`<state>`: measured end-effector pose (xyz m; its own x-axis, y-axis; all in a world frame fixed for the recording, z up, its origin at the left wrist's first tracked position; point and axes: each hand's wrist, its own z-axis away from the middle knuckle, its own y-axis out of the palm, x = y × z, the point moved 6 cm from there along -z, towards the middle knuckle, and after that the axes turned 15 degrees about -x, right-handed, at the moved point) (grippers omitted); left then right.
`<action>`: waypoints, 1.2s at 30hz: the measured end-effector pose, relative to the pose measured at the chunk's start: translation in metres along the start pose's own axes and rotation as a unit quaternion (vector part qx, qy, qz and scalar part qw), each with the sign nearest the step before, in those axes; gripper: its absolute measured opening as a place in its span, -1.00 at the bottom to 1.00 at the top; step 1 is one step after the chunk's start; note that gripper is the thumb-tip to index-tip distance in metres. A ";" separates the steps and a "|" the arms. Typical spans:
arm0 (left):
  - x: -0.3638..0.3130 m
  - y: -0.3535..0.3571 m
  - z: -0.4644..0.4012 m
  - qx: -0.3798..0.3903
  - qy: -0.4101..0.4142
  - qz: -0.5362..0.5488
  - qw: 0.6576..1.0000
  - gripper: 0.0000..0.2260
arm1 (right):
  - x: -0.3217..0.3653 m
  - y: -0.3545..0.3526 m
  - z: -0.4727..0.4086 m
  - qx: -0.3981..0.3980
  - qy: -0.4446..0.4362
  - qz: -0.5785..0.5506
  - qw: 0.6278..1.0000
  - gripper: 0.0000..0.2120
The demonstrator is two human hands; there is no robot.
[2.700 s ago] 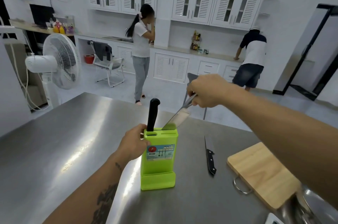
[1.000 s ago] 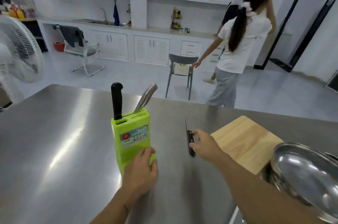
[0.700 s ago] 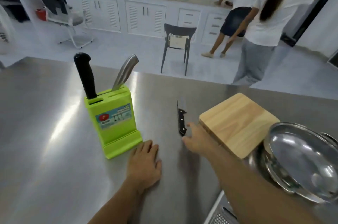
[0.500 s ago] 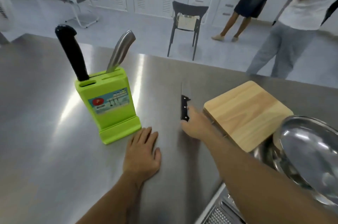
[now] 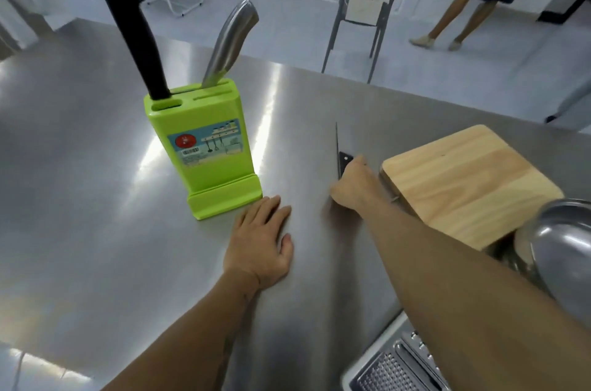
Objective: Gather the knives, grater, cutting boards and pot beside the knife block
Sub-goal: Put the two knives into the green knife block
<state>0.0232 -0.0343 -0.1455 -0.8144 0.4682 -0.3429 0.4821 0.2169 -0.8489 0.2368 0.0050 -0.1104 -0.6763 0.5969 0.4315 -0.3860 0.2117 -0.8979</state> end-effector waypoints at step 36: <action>0.111 -0.187 -0.108 -0.098 -0.271 0.293 0.912 -0.33 | 0.048 -0.143 0.079 -0.042 -0.121 -0.090 0.988 -0.65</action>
<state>-0.1218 0.0699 0.0185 -0.4123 0.0732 -0.9081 0.8912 0.2395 -0.3853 0.2100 -0.0578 0.0461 -0.7355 0.3439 0.5838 -0.4674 0.3663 -0.8046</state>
